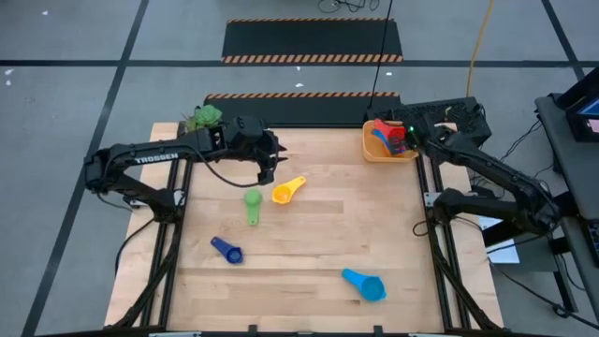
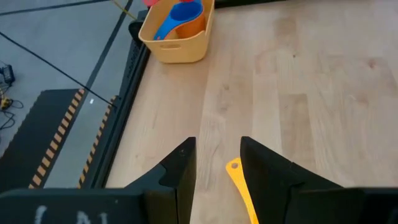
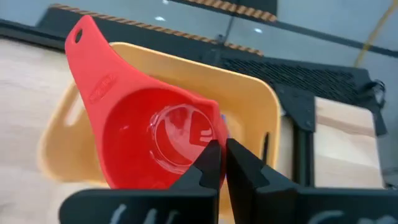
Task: Nest measuring cups in basket
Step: Stack the red measuring cup on top of the blue measuring cup into the bin
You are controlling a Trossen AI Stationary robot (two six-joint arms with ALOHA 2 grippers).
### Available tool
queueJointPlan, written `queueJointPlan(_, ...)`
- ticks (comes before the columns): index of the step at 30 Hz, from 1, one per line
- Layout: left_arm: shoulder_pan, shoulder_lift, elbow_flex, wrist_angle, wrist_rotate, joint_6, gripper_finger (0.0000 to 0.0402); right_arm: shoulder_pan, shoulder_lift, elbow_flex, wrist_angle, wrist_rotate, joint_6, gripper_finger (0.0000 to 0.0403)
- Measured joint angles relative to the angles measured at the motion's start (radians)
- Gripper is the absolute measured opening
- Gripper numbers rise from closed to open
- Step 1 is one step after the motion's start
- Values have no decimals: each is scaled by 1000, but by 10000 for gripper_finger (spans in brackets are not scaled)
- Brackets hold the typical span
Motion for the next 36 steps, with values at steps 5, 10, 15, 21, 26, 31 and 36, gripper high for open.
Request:
queueJointPlan(5, 0, 0, 0, 16, 2, 4, 129, -50, 31, 0, 10, 6, -16, 0)
queueJointPlan(10, 0, 0, 0, 23, 2, 14, 129, -37, 40, 0, 30, 29, 21, 0)
queueJointPlan(15, -3, 0, 0, 36, 1, 14, 129, -33, 68, 0, 31, 56, 45, 0)
queueJointPlan(21, -4, 0, 0, 42, 2, 25, 129, -15, 102, 0, 25, 79, 78, 0)
queueJointPlan(26, -4, 1, 0, 42, 2, 25, 129, -15, 146, 0, 26, 82, 101, 0)
queueJointPlan(31, -5, 1, 0, 38, 2, 26, 129, -15, 180, 0, 43, 79, 100, 0)
queueJointPlan(36, -5, 1, 0, 37, 2, 26, 129, -17, 201, 0, 44, 25, 91, 5)
